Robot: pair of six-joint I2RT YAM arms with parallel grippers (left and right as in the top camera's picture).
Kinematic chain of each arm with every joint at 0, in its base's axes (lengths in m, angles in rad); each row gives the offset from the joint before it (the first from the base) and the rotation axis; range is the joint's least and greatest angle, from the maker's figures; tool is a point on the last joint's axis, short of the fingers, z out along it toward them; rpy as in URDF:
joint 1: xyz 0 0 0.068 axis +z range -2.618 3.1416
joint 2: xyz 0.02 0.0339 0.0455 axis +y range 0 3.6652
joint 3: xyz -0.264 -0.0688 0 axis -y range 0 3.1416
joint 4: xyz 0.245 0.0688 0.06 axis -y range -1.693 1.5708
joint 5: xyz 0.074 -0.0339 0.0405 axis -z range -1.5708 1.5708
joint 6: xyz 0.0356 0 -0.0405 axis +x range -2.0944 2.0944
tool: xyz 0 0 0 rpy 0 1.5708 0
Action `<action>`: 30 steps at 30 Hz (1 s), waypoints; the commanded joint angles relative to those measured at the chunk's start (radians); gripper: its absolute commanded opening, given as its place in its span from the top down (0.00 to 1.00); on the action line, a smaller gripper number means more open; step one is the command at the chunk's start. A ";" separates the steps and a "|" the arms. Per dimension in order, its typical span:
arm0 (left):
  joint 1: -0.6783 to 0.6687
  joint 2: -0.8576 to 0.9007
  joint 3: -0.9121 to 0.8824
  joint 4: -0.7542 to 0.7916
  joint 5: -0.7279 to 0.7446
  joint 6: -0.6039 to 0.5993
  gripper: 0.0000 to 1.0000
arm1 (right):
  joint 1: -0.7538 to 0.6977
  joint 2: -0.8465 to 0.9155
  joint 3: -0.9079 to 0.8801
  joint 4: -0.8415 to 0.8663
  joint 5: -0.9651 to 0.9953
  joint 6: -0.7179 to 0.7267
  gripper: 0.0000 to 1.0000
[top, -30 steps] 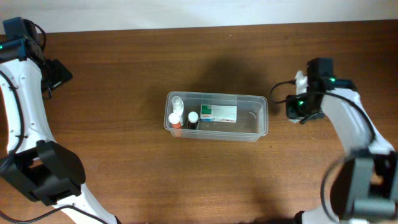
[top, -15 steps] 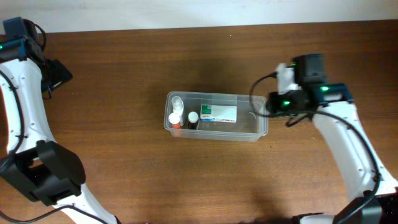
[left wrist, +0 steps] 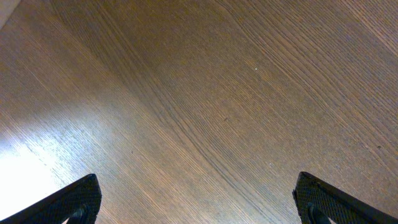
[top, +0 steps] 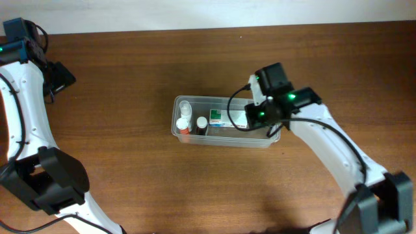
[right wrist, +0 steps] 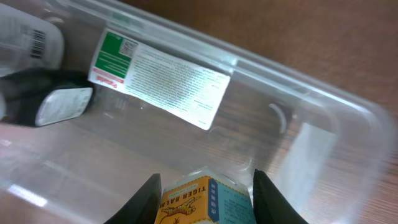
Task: Pack container
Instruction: 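Lift the jar and carry it left over the container, then lower the jar into the container's right end and open the gripper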
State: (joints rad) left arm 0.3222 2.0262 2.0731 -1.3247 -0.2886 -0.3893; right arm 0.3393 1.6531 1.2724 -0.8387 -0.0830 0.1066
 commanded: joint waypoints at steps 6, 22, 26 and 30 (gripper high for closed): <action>0.006 0.006 0.013 0.000 -0.004 0.001 0.01 | 0.014 0.113 -0.005 0.042 0.021 0.064 0.75; 0.006 0.006 0.013 0.000 -0.004 0.001 0.01 | 0.014 0.140 -0.005 0.020 0.084 0.125 0.75; 0.006 0.006 0.013 0.000 -0.004 0.001 0.01 | 0.014 0.151 -0.005 0.019 0.095 0.145 0.75; 0.006 0.006 0.013 0.000 -0.004 0.001 0.01 | 0.014 0.180 -0.005 0.024 0.096 0.157 0.74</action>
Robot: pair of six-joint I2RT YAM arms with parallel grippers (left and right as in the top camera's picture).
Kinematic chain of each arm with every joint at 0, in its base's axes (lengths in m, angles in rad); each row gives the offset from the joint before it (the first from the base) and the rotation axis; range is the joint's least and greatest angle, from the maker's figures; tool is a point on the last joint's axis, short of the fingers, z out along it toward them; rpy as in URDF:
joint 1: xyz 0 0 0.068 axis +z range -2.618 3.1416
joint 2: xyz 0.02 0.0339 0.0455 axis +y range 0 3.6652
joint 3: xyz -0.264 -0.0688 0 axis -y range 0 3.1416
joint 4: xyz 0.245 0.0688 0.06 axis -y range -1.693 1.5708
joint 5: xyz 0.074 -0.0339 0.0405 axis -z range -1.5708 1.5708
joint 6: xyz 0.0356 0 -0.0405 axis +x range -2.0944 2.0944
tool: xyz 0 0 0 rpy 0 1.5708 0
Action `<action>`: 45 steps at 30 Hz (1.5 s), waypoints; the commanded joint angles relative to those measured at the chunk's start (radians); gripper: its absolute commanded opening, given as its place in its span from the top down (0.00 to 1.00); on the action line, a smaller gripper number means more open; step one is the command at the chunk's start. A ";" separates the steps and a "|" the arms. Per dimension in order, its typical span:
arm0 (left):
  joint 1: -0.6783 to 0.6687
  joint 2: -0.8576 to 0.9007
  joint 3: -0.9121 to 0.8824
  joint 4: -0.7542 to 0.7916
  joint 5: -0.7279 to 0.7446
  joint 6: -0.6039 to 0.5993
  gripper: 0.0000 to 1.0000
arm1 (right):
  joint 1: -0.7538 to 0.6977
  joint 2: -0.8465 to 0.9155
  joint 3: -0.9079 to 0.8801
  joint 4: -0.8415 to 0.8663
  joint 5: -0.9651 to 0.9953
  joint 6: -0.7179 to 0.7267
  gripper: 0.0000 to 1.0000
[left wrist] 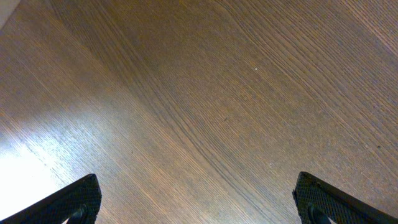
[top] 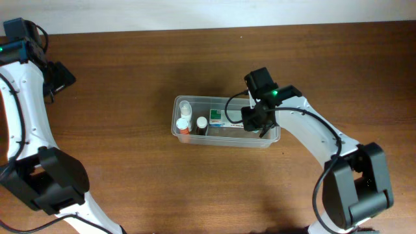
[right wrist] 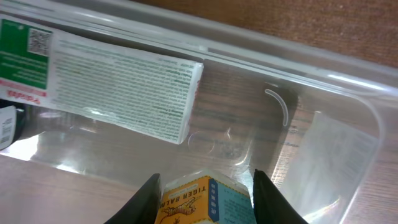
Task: Pack container
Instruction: 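Lower the jar into the container's right end and open the gripper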
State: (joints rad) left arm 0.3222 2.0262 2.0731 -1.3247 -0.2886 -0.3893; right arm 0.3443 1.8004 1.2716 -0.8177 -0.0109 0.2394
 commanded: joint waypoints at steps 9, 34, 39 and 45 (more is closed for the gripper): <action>0.006 0.006 0.013 0.000 -0.004 0.001 0.01 | 0.007 0.082 -0.004 0.002 0.027 0.025 0.75; 0.006 0.006 0.013 0.000 -0.004 0.001 0.01 | 0.007 0.119 -0.006 -0.042 0.027 0.024 0.60; 0.006 0.006 0.013 0.000 -0.004 0.001 0.01 | 0.007 0.119 -0.006 -0.047 0.027 0.024 0.60; 0.006 0.006 0.013 0.000 -0.004 0.001 0.01 | 0.007 0.119 -0.004 -0.039 0.034 0.001 0.59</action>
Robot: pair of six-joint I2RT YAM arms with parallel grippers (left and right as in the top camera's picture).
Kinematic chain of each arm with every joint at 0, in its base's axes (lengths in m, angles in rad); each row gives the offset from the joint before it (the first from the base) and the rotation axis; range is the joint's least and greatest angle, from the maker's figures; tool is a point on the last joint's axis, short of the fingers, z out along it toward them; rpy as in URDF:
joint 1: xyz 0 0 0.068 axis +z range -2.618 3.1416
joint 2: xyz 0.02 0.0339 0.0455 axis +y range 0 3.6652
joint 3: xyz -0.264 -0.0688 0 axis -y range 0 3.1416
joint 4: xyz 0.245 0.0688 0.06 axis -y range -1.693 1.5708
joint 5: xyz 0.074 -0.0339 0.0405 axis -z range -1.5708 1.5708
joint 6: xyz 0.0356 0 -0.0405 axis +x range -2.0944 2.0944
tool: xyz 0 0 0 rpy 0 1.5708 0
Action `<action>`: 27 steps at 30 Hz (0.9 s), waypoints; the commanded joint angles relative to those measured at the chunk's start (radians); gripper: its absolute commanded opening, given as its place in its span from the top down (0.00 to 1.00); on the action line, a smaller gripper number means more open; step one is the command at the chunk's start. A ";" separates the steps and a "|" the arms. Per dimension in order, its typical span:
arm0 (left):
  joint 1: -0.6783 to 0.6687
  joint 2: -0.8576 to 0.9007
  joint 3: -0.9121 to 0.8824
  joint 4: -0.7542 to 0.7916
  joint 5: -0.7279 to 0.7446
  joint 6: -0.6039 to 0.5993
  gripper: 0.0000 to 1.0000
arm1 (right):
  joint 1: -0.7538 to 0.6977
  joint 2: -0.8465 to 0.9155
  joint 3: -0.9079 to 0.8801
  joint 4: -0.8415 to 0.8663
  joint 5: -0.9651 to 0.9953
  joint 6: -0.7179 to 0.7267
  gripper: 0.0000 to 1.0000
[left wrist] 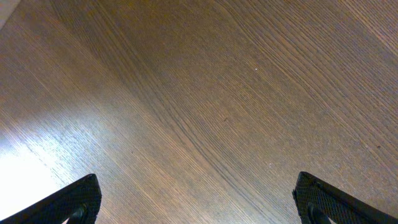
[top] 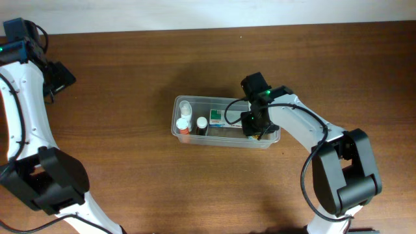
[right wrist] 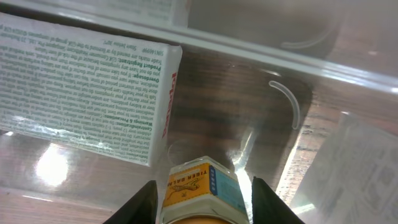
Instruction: Pack container
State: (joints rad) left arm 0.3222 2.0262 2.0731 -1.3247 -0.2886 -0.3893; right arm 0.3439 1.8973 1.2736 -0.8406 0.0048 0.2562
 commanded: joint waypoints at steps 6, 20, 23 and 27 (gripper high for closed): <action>0.006 0.006 0.013 0.000 -0.004 0.001 0.01 | -0.010 -0.004 0.077 -0.085 0.034 -0.024 0.59; 0.006 0.006 0.013 0.000 -0.004 0.001 0.01 | -0.012 -0.196 0.384 -0.309 0.033 -0.068 0.09; 0.006 0.006 0.013 0.000 -0.004 0.001 0.01 | -0.012 -0.294 0.383 -0.332 0.030 -0.068 0.00; 0.006 0.006 0.013 0.000 -0.004 0.001 0.01 | -0.012 -0.446 0.376 -0.367 0.031 -0.071 0.01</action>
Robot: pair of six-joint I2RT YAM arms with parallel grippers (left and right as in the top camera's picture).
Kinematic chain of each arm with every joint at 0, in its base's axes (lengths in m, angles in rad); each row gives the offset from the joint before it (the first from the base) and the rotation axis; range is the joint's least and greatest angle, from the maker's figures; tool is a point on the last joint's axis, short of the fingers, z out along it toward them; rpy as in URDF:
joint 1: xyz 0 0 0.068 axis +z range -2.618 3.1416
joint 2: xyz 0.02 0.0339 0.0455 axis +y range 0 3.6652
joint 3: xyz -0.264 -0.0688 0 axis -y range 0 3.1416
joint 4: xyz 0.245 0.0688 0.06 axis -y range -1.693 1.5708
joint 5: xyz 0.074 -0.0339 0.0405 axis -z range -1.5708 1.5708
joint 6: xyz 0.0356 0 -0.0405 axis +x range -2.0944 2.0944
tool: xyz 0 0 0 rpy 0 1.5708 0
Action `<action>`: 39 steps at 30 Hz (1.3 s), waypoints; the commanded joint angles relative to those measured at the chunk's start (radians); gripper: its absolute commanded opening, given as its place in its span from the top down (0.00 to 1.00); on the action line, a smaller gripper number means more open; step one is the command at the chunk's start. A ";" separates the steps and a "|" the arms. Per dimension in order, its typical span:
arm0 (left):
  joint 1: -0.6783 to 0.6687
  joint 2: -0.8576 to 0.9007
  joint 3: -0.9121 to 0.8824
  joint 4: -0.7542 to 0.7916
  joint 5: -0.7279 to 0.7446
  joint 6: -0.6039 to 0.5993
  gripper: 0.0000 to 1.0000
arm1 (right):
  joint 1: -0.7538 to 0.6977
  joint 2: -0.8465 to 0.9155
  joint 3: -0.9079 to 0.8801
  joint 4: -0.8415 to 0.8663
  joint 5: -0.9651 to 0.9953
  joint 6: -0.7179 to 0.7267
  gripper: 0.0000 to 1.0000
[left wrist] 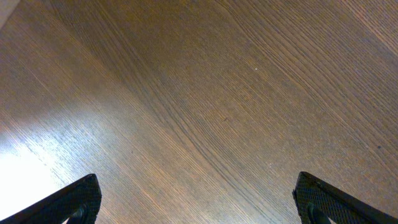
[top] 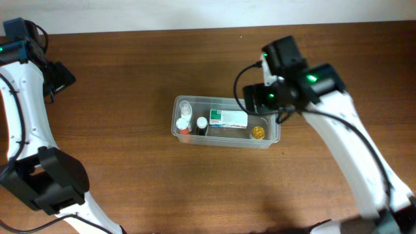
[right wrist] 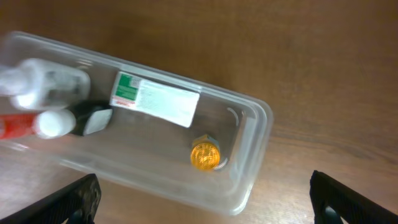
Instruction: Pack container
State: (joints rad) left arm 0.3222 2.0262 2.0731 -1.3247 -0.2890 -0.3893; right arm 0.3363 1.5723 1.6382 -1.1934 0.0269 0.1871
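Observation:
The clear plastic container point(top: 273, 138) lies mid-table and shows whole as the container point(right wrist: 256, 153) in the right wrist view. Inside it a small jar with a gold lid point(right wrist: 205, 155) stands at the right end, jar point(top: 258, 133). A green-and-white box point(right wrist: 155, 99) lies along the far wall, and white bottles point(right wrist: 46, 84) and a red-bodied tube lie at the left end. My right gripper point(right wrist: 202, 214) hangs open high above the container, empty. My left gripper point(left wrist: 199, 208) is open over bare wood at the far left.
Brown wooden table point(top: 130, 182) all round the container. The left arm point(top: 26, 71) runs down the table's left edge. A pale wall strip borders the back edge.
My right gripper let go of the gold-lidded jar, which now stands in the container's right end. The gripper has opened wide and risen above the container. The left arm has not moved.
My right gripper held the jar above the container's right part, then lower inside it beside the green-and-white box, then close to the floor. Now the jar stands there alone and the gripper is open above. The left gripper stayed open and still.

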 commanded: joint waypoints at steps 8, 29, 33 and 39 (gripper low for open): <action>0.006 0.006 0.013 0.000 -0.004 0.001 0.01 | -0.005 -0.481 -0.054 -0.082 0.008 -0.003 0.02; 0.006 0.006 0.013 0.000 -0.003 0.001 0.01 | -0.005 -0.956 -0.232 -0.341 0.011 -0.003 0.02; 0.006 0.006 0.013 0.000 -0.003 0.001 0.01 | -0.005 -0.956 -0.232 -0.340 0.011 -0.003 0.02; 0.006 0.006 0.013 0.000 -0.003 0.001 0.01 | -0.005 -0.956 -0.232 -0.336 0.082 -0.003 0.02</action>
State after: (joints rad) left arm 0.3222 2.0262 2.0731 -1.3247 -0.2886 -0.3893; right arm 0.3344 0.6140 1.4097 -1.5345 0.0422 0.1837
